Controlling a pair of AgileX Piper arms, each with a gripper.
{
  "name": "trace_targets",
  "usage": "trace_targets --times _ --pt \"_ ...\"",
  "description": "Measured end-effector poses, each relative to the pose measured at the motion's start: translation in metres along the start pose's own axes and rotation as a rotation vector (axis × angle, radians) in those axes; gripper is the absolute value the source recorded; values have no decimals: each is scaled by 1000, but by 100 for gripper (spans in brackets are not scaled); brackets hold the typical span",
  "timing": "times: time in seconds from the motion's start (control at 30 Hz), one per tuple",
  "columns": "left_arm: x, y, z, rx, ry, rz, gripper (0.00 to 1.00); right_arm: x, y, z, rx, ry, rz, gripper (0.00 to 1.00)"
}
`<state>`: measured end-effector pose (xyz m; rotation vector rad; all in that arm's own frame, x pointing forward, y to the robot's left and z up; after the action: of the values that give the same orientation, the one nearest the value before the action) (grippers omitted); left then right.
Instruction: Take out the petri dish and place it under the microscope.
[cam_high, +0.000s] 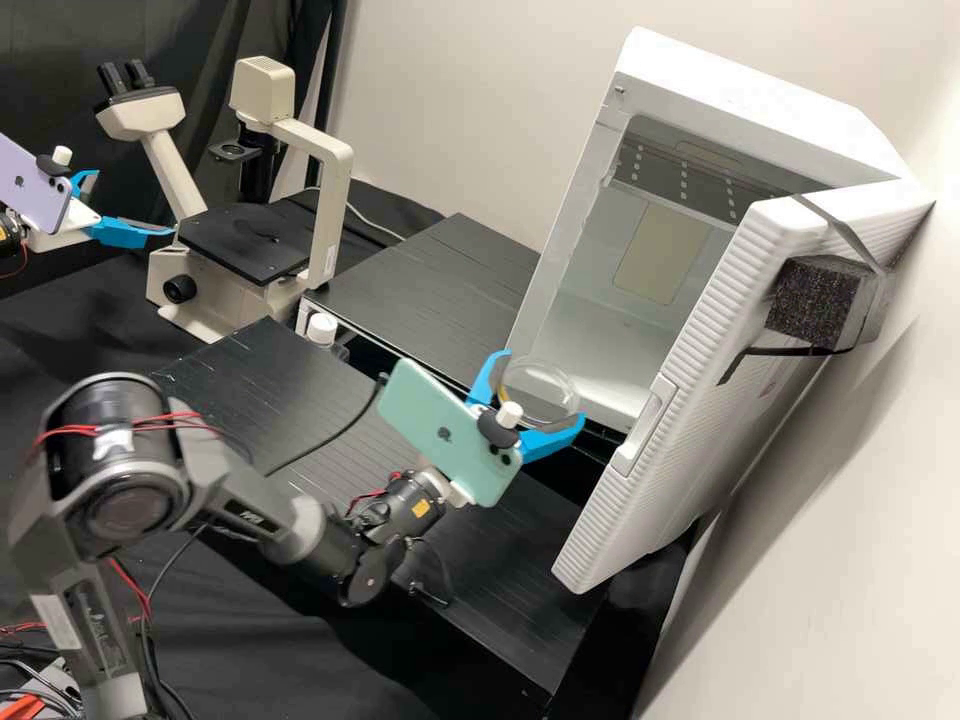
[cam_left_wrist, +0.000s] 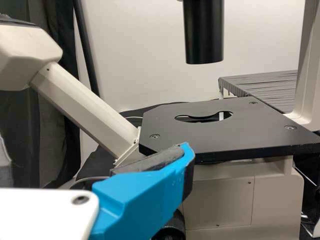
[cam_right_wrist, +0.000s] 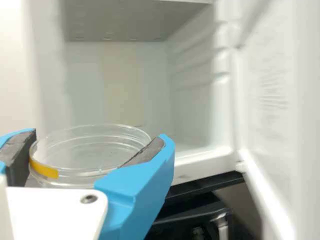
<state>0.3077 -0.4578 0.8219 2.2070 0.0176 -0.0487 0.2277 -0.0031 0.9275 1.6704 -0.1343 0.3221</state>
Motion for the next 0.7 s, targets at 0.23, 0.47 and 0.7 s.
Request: trace_targets --times 0.23,0.47,0.7 --pt "0 0 0 0 0 0 100 -38 -44 -59 -6 229 -152 0" --pt "0 0 0 0 0 0 100 -53 -83 -109 -43 436 -246 0" --pt "0 0 0 0 0 0 100 -51 -110 -160 -67 483 -291 0"
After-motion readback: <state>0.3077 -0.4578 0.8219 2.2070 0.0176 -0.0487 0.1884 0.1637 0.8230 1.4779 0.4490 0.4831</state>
